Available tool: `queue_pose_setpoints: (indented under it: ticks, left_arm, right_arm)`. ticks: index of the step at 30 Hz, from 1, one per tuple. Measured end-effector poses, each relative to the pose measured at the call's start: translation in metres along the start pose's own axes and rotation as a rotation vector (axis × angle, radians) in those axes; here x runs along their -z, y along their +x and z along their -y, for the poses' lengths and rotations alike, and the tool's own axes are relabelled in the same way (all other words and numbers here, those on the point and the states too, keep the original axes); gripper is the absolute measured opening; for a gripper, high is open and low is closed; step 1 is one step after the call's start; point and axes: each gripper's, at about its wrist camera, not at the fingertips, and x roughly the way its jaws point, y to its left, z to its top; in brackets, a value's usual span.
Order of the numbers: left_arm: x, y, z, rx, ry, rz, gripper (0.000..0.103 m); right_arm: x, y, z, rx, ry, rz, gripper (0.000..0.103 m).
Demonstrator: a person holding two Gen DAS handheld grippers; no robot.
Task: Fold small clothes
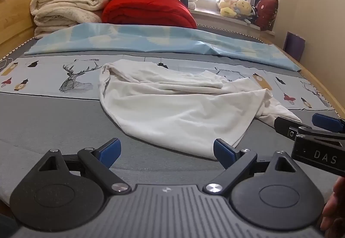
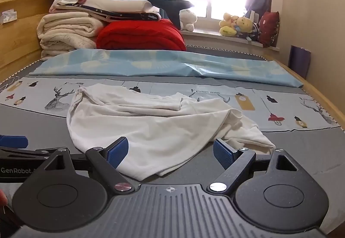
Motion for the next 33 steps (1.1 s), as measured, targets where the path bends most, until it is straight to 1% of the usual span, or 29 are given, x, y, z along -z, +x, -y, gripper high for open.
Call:
queue_pose_setpoints:
  ticks: [9,14,15,23,25,31,33]
  left_arm:
    - [0.0,0.0,0.0,0.001,0.003,-0.001,0.095]
    - [0.0,0.0,0.001,0.0,0.002,-0.002,0.095]
    - [0.0,0.0,0.001,0.0,0.003,-0.002,0.095]
    - [0.0,0.0,0.0,0.001,0.003,-0.003,0.095]
    - [0.001,0.0,0.0,-0.001,0.003,-0.003,0.095]
    - [0.0,0.0,0.0,0.0,-0.001,-0.005,0.095]
    - [0.0,0.0,0.0,0.0,0.0,-0.005,0.095]
  right_arm:
    - [0.001,0.0,-0.002,-0.014,-0.007,-0.008,0.088]
    - [-0.002,0.009,-0.002,-0.025,-0.003,-0.02,0.089]
    - [0.002,0.004,-0.002,-0.031,-0.001,-0.012,0.089]
    - [0.003,0.002,-0.007,-0.046,-0.015,0.002,0.089]
    - [0.003,0.002,-0.009,-0.043,-0.032,0.015,0.089]
    - [0.003,0.002,-0.011,-0.036,-0.059,-0.002,0.089]
    - [0.004,0.002,-0.011,-0.033,-0.06,0.014,0.089]
